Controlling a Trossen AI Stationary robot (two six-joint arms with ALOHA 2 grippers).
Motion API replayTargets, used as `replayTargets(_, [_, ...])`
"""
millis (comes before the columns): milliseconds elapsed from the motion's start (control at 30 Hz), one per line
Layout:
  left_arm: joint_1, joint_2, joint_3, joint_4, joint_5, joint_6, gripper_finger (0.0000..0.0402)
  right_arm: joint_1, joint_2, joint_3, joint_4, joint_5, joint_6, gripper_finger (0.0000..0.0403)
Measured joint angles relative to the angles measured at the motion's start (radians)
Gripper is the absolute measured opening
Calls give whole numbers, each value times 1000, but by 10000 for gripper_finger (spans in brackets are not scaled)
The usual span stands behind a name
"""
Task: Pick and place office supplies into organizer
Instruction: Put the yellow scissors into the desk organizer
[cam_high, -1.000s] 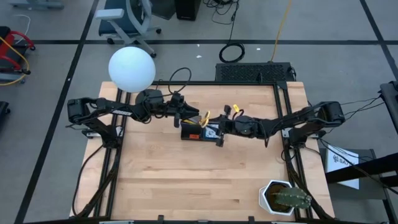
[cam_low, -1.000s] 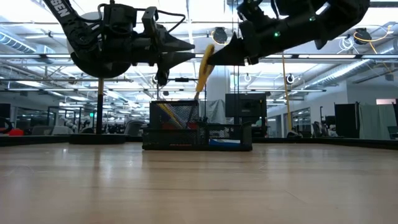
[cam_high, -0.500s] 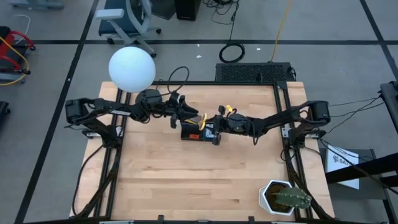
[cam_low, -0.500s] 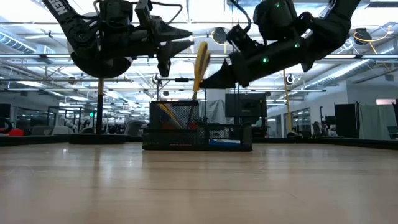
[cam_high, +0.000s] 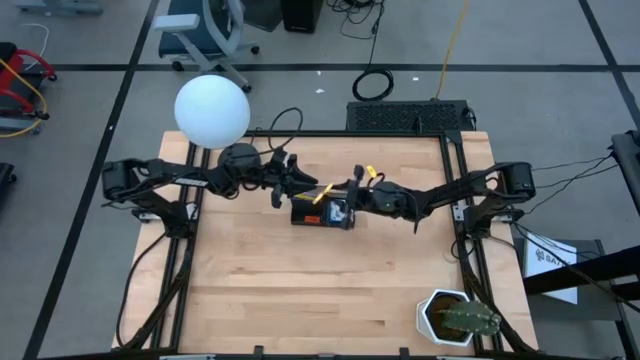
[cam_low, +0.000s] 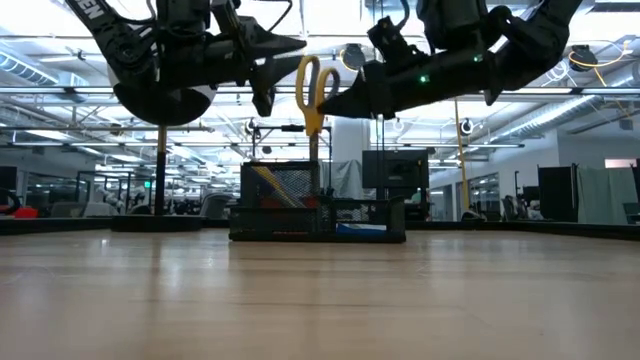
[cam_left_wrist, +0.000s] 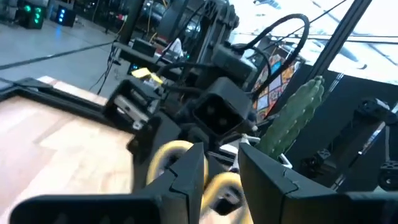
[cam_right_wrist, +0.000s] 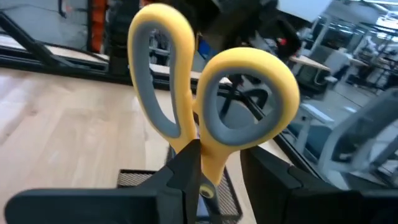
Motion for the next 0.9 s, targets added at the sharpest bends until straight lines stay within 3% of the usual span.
replayTargets(300, [0, -7, 0, 5, 0, 1, 104, -44, 20, 0, -18, 4, 118, 105])
replayTargets(500, [0, -7, 0, 3, 0, 1, 104, -79, 152, 0, 124, -161, 119, 105])
replayTargets(600, [0, -7, 0, 4, 0, 1, 104, -92, 193, 4, 156, -177, 146, 105])
replayTargets(900, [-5, -7, 0, 4, 0, 2, 104, -103, 132, 13, 73, -152, 110, 105])
